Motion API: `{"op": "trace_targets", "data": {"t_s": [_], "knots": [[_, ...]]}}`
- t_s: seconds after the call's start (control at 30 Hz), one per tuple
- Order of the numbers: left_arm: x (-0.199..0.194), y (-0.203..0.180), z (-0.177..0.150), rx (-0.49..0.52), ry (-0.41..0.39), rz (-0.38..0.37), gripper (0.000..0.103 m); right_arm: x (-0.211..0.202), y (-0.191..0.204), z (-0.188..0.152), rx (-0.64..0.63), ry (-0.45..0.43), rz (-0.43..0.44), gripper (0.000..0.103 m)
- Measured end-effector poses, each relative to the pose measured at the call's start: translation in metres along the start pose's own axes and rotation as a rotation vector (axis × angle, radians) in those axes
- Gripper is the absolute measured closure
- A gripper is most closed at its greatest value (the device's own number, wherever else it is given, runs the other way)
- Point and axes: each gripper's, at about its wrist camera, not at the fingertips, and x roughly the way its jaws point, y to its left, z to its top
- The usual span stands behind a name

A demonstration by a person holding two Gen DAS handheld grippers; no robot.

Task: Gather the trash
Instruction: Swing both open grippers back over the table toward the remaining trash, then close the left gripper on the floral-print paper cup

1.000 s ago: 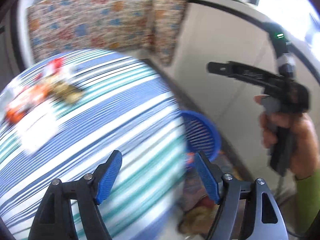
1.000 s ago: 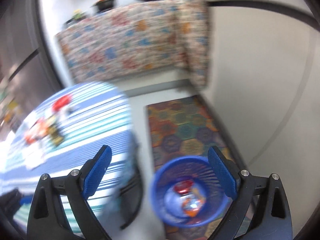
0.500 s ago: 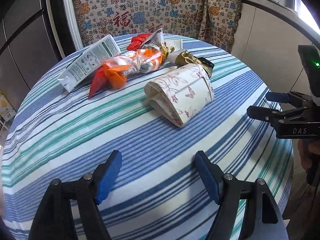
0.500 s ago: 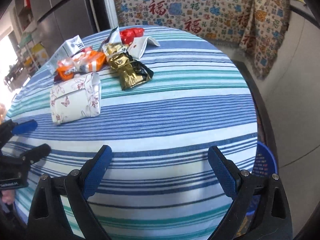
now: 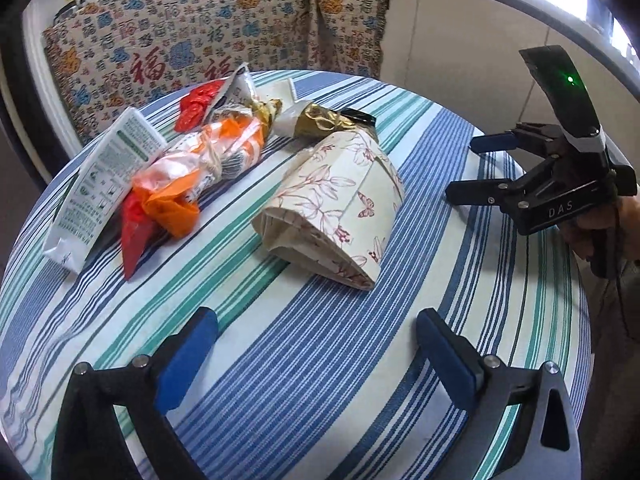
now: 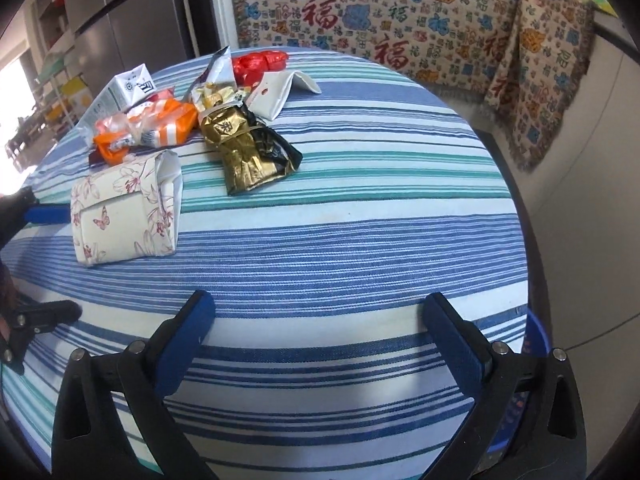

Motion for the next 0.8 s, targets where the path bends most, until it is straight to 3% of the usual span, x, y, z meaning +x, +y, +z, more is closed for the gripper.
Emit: {"op": "trace_targets", "data": {"t_s": [0.37, 0.63, 0.7, 0.73, 0.8], "knots": [[0.002, 0.000, 0.040, 0.180, -0.071, -0.078, 0.002, -0.001, 0.000, -0.003, -0.008, -0.014, 0.005, 0.000], [0.034, -0.015, 0.062, 0.265, 0.003, -0.113, 0.003, -0.001, 0.000, -0.003, -0.008, -0.014, 0.006, 0.000], [0.039, -0.016, 0.058, 0.252, 0.030, -0.136, 0.016, -0.001, 0.000, -0.003, -0.009, -0.014, 0.006, 0.000], [0.036, -0.012, 0.057, 0.206, 0.024, -0.165, 0.030, -0.001, 0.000, -0.003, -0.009, -0.014, 0.006, 0.000], [0.031, -0.007, 0.053, 0.147, 0.017, -0.132, 0.036, -0.001, 0.001, -0.003, -0.008, -0.014, 0.006, 0.000]]}}
